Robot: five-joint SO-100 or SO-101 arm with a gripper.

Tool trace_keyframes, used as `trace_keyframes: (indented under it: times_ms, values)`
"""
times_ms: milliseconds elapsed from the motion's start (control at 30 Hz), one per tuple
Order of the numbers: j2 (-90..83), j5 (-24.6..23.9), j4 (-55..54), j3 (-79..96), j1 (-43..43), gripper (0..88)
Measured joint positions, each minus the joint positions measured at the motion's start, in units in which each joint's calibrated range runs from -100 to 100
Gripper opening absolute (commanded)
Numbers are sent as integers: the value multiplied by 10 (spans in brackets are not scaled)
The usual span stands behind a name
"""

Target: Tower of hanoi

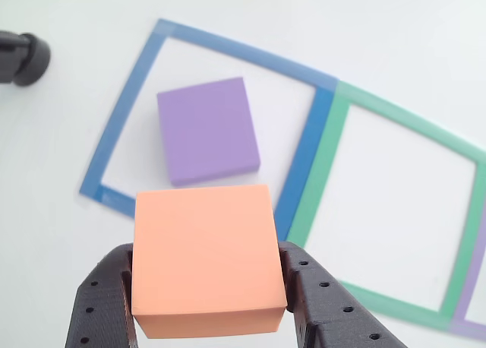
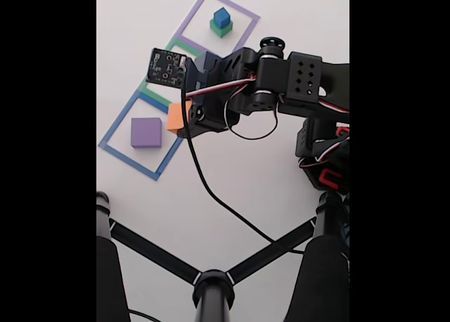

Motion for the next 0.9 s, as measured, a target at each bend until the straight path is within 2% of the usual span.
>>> trace_keyframes:
  times_ms: [200, 500, 700, 900]
  values:
    - [15, 0, -205, 117, -1, 116]
    - [133, 0, -494, 202, -14, 117]
    - [222, -6, -624, 206, -15, 117]
    - [296, -6, -706, 206, -15, 117]
